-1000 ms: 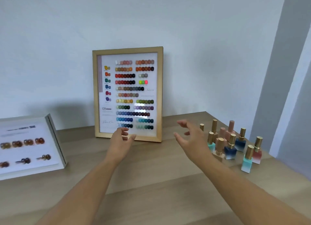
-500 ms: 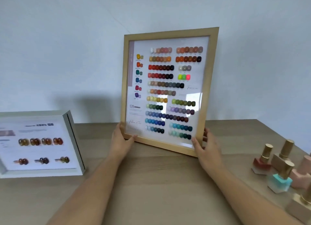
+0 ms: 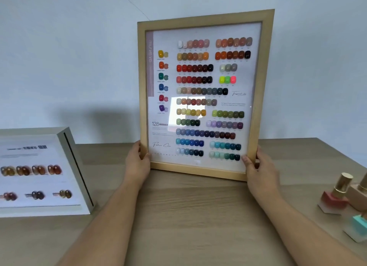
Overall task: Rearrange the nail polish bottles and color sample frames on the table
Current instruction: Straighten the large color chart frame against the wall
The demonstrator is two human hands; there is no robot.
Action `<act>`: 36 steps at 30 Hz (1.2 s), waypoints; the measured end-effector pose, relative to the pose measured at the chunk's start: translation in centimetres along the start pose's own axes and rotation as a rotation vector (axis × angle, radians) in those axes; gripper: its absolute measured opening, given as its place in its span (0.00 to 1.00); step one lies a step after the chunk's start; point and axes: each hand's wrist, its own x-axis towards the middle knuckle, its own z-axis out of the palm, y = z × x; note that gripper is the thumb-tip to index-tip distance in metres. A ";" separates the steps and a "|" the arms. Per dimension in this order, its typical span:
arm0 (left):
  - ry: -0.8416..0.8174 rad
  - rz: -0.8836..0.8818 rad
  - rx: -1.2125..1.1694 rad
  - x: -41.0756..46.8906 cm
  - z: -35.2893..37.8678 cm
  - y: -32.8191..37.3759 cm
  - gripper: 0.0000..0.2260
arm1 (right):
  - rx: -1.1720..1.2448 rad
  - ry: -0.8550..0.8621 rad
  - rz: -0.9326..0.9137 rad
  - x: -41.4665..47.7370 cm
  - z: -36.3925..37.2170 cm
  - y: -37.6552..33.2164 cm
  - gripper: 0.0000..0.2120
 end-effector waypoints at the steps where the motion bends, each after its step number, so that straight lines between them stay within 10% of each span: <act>1: 0.006 0.016 -0.005 -0.1 0.1 -0.1 0.17 | 0.012 0.001 -0.004 0.0 0.0 0.0 0.17; 17: 0.051 0.008 0.024 1.0 1.0 -0.1 0.19 | 0.126 -0.032 -0.005 5.0 2.8 1.6 0.02; 36: 0.089 -0.006 -0.045 3.3 2.1 -0.9 0.17 | 0.077 -0.104 0.012 7.7 4.9 2.4 0.11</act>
